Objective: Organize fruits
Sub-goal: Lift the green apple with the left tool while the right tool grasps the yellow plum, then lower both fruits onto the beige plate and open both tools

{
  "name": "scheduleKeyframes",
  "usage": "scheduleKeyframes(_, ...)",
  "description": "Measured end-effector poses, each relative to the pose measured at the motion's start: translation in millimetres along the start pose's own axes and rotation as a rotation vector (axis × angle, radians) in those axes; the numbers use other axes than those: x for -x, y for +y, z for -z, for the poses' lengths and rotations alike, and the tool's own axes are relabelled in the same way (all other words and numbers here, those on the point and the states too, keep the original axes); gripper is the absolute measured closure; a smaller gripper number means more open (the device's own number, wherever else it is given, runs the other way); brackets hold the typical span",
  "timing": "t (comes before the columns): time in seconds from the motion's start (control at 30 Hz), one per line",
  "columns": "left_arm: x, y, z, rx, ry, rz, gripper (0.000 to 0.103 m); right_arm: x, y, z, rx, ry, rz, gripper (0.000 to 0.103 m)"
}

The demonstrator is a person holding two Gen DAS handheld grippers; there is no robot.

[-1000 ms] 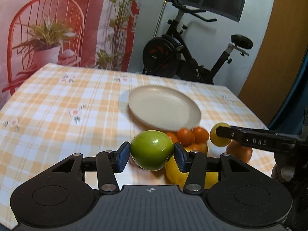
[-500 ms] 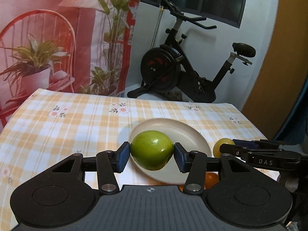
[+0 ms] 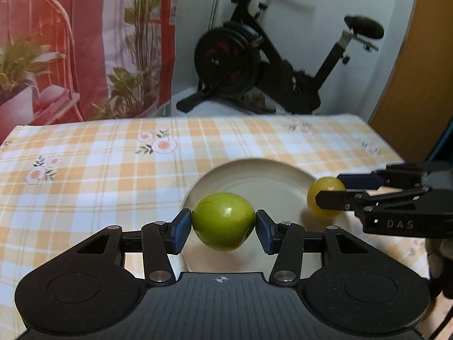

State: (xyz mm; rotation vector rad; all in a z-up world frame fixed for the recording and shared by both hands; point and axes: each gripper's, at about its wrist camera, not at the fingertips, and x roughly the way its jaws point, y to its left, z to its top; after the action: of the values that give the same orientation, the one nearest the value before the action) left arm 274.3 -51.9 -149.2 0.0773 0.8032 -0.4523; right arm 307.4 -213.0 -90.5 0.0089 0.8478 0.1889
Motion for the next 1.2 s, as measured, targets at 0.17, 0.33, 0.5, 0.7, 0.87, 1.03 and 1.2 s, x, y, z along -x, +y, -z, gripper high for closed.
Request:
scheduleKeyframes(0.17, -15.9, 2.6, 0.3, -0.012, 0.033, 0.001, 0.051, -17.2, 0.1, -1.9, 0.023, 0.028, 0.010, 0.063)
scheduleKeyframes(0.33, -23.8, 3.4, 0.7, -0.019, 0.047, -0.010, 0.051, -26.4, -1.6, -2.7, 0.038, 0.035, 0.017, 0.063)
scheduleKeyframes(0.5, -27.0, 1.6, 0.9, -0.034, 0.044, -0.014, 0.051, -28.1, -0.4, -3.5, 0.048, 0.030, 0.024, 0.063)
scheduleKeyframes(0.7, -29.4, -2.5, 3.3, -0.045, 0.050, -0.022, 0.051, -28.4, -0.2, -3.3, 0.046, 0.036, 0.035, 0.059)
scheduleKeyframes(0.87, -22.1, 3.6, 0.5, 0.007, 0.043, 0.001, 0.045, -20.6, 0.7, -2.6, 0.045, 0.029, 0.045, 0.057)
scheduleKeyframes(1.03, -5.2, 4.5, -1.3, 0.029, 0.008, -0.011, 0.041, -3.7, 3.7, -3.3, 0.049, 0.002, 0.048, 0.057)
scheduleKeyframes(1.2, 22.1, 3.1, 3.1, 0.037, -0.037, -0.025, 0.041, 20.9, 7.7, 3.3, 0.037, -0.043, 0.039, 0.057)
